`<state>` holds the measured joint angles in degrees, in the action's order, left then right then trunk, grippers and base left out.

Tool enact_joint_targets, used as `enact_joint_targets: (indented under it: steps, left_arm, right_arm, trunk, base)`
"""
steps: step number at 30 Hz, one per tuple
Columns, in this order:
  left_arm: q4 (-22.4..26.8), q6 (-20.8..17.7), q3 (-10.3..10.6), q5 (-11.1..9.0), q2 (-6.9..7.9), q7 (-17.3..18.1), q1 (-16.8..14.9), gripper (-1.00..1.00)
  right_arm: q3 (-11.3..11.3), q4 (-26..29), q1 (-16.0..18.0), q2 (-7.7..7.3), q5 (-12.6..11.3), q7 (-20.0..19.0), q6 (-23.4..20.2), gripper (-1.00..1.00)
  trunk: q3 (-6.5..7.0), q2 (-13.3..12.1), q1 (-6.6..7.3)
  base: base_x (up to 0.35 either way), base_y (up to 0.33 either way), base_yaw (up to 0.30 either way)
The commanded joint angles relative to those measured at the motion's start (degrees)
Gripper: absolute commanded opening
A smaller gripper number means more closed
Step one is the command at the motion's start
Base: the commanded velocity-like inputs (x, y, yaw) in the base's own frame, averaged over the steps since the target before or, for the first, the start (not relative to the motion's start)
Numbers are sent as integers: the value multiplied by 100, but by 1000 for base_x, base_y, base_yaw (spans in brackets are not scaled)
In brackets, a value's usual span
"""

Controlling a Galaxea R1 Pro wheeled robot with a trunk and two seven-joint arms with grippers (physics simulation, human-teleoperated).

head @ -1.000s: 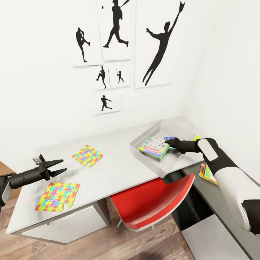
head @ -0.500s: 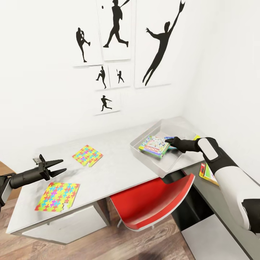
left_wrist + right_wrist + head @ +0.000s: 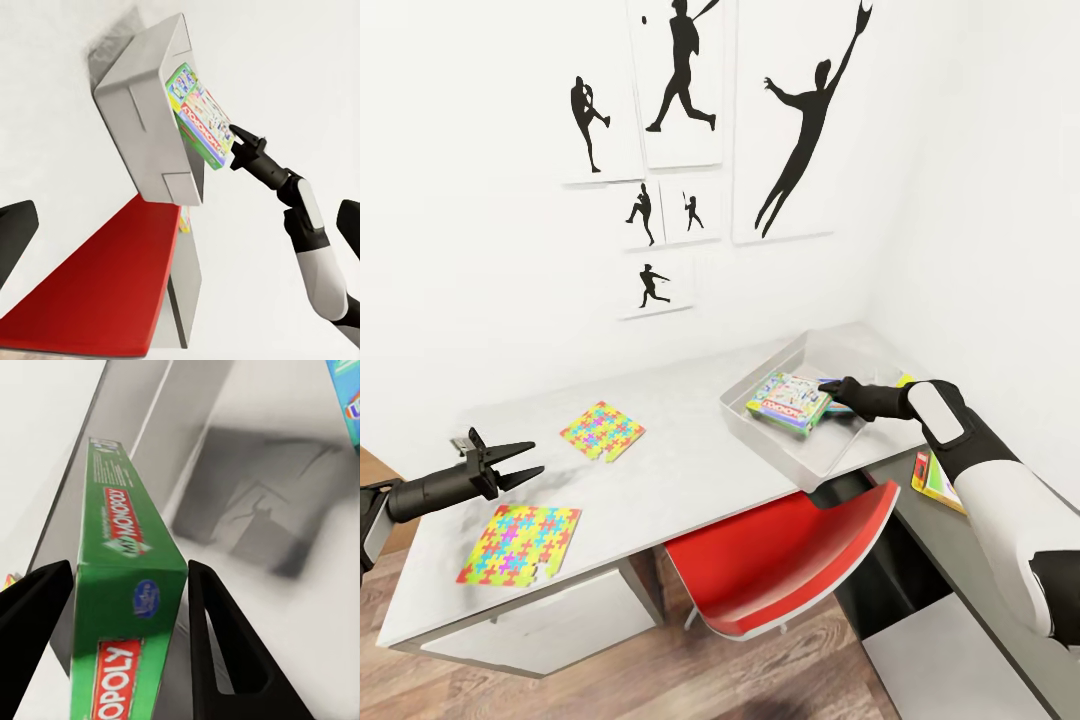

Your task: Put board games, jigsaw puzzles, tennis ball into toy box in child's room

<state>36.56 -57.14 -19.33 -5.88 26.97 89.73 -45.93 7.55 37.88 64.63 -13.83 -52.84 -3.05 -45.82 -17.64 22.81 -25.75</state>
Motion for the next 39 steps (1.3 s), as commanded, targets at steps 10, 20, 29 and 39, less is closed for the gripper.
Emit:
enact_joint_targets:
  steps: [10, 20, 29, 39]
  left_arm:
    - [0, -61, 0, 8, 1, 27, -4, 100]
    - [0, -61, 0, 8, 1, 27, -4, 100]
    - [0, -60, 0, 8, 1, 27, -4, 100]
    - [0, -61, 0, 8, 1, 27, -4, 100]
  right_arm:
    - [22, 1, 6, -6, 34, -27, -4, -100]
    - [13, 1, 6, 0, 328, -25, 2, -100]
    - [5, 1, 13, -3, 404, -29, 1, 100]
    - [1, 1, 15, -6, 406, -29, 5, 100]
  trunk:
    - [-10, 11, -3]
    - [-10, 11, -3]
    - [-10, 11, -3]
    - [-10, 11, -3]
  base:
    - [0, 0, 0]
    - [0, 0, 0]
    - [0, 0, 0]
    - [0, 0, 0]
